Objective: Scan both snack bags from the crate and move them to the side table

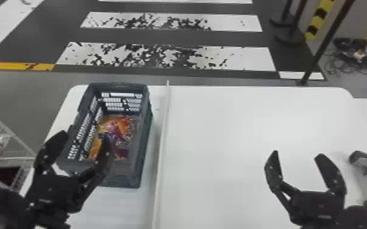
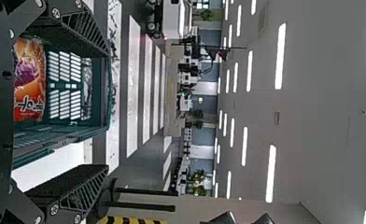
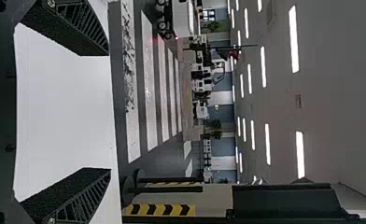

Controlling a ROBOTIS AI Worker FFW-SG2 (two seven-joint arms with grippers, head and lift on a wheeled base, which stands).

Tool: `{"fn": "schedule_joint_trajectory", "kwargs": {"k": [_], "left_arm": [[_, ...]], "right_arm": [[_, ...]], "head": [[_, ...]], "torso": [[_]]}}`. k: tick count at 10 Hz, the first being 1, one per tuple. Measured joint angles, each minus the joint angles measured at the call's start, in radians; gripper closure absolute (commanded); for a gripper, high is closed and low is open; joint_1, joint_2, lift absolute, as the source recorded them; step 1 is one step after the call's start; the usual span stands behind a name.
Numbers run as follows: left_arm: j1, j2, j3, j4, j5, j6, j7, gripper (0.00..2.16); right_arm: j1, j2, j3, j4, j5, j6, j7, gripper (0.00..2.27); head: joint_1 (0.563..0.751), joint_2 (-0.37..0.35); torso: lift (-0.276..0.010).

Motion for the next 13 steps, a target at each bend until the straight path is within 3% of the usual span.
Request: {"fn": "schedule_joint_trajectory", "kwargs": {"k": [4,6,7,9,13], "left_arm": [[-0.088,0.014,0.082,-0.141,0.011,0.436,-0.04,0.19],[-0.206,0.021,0.119,-0.154,0.012,0.713,-0.051,0.19],[-0.258,0.023,0.125,-0.154,0.002,0.804,-0.063,0.19],[-0.361,0.03,0.114,-0.147,-0.032,0.923,-0.074,0.19],[-0.501,0.091,0.079,-0.019,-0.064,1.001,-0.09,0.19]], "right_arm": [[0.002,-0.015,0.007,0.006,-0.003,0.023,0.002,0.04],[0.003,-0.025,0.015,0.002,-0.006,0.034,0.002,0.04],[0.005,-0.029,0.016,0.0,-0.006,0.037,0.002,0.04],[0.009,-0.034,0.016,-0.004,-0.007,0.045,0.002,0.04],[0.02,-0.034,0.021,-0.029,0.008,0.089,0.003,0.04]], "head": [[0.695,0.073],[0.695,0.101],[0.695,0.104],[0.695,0.1],[0.695,0.108]], "torso": [[-0.075],[-0.075],[-0.075],[-0.075],[-0.075]]}}
